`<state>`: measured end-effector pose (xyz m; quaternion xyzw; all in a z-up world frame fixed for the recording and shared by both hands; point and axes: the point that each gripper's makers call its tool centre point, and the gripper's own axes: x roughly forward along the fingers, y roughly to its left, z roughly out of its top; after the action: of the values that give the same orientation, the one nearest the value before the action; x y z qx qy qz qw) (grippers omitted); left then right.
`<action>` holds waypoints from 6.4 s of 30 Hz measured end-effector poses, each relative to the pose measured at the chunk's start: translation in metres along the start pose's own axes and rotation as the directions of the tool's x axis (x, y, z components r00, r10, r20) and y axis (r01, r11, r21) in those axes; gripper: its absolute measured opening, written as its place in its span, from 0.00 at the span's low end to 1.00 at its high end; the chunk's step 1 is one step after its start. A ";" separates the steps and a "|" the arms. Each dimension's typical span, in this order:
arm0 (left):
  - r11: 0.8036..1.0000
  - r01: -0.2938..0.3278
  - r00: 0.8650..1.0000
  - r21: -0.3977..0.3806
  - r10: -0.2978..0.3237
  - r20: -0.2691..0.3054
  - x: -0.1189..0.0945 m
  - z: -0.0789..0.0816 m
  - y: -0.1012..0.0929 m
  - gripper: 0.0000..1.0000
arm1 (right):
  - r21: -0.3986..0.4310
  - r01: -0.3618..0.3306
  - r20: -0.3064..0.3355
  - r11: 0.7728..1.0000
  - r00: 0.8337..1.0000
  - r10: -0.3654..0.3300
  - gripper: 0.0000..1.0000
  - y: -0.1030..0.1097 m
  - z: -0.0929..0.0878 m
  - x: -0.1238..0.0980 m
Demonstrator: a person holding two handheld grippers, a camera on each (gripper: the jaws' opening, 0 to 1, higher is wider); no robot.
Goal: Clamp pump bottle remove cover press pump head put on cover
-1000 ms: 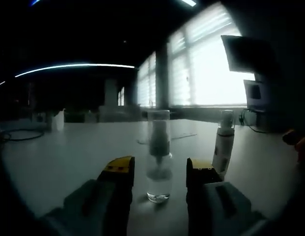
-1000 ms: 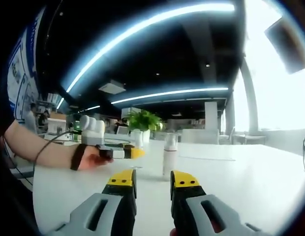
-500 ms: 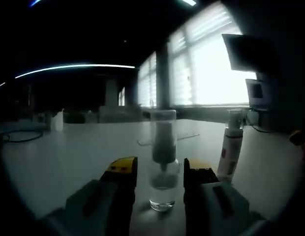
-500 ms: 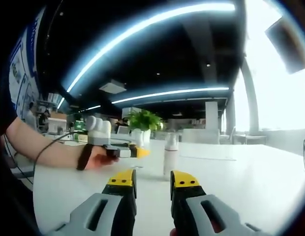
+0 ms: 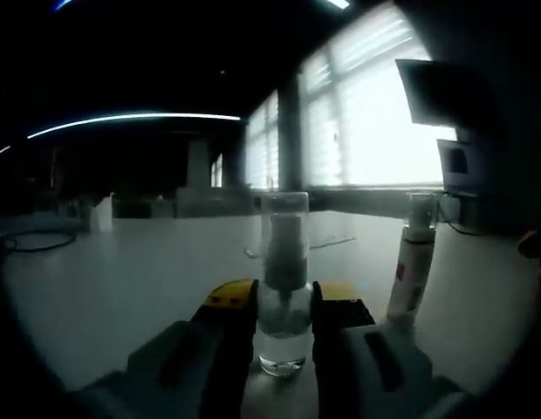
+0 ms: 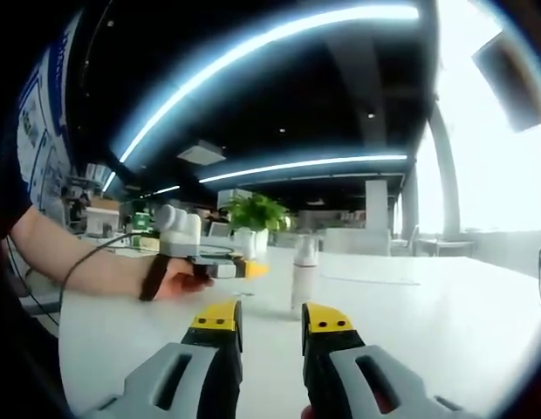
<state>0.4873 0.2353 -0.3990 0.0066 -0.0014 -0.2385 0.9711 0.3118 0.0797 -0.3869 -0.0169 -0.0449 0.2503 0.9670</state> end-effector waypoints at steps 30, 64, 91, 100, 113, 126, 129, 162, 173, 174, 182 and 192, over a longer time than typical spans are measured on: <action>0.991 0.128 0.990 -0.035 -0.126 0.071 -0.032 0.022 -0.011 0.15 | 0.001 -0.008 -0.020 1.000 1.000 0.008 0.21 0.002 -0.004 0.001; 0.965 0.258 0.965 -0.047 -0.255 0.061 -0.105 0.031 -0.048 0.15 | 0.008 -0.005 -0.022 1.000 1.000 0.005 0.21 0.000 -0.005 0.002; 0.921 0.389 0.917 -0.028 -0.385 0.102 -0.162 0.029 -0.080 0.15 | -0.007 -0.004 -0.042 1.000 0.999 0.004 0.21 0.002 -0.007 0.002; 0.916 0.401 0.916 -0.033 -0.399 0.048 -0.171 0.017 -0.090 0.15 | -0.012 -0.003 -0.047 1.000 0.999 0.003 0.21 0.002 -0.009 0.002; 0.900 0.436 0.899 -0.030 -0.433 0.070 -0.192 0.017 -0.105 0.15 | -0.019 0.009 -0.051 1.000 0.999 -0.010 0.21 -0.001 -0.010 0.002; 0.914 0.404 0.914 -0.014 -0.404 0.019 -0.184 0.005 -0.103 0.15 | -0.024 0.024 -0.061 0.999 0.998 -0.026 0.20 -0.004 -0.013 0.002; 0.917 0.399 0.917 -0.005 -0.399 0.000 -0.178 0.002 -0.103 0.15 | -0.025 0.021 -0.062 0.999 0.998 -0.023 0.20 -0.004 -0.013 0.002; 0.877 0.477 0.878 0.056 -0.479 0.018 -0.182 0.002 -0.119 0.16 | -0.019 0.013 -0.059 1.000 0.998 -0.014 0.21 -0.001 -0.011 0.002; 0.891 0.452 0.890 0.032 -0.453 0.054 -0.180 0.010 -0.111 0.18 | -0.015 0.009 -0.054 1.000 0.999 -0.010 0.21 0.000 -0.010 0.001; 0.892 0.452 0.890 0.027 -0.453 0.054 -0.179 0.010 -0.111 0.17 | -0.016 0.009 -0.054 1.000 0.998 -0.010 0.21 0.000 -0.010 0.001; 0.893 0.451 0.892 0.010 -0.451 0.040 -0.178 0.010 -0.111 0.16 | -0.021 0.013 -0.063 1.000 0.998 -0.014 0.21 -0.001 -0.012 0.002; 0.899 0.438 0.898 0.002 -0.437 0.053 -0.178 0.009 -0.108 0.16 | -0.016 0.004 -0.064 1.000 0.998 -0.005 0.22 0.000 -0.012 0.003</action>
<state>0.2794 0.2218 -0.3916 -0.0042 -0.0241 -0.4507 0.8923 0.3150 0.0811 -0.3988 -0.0324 -0.0158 0.2469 0.9684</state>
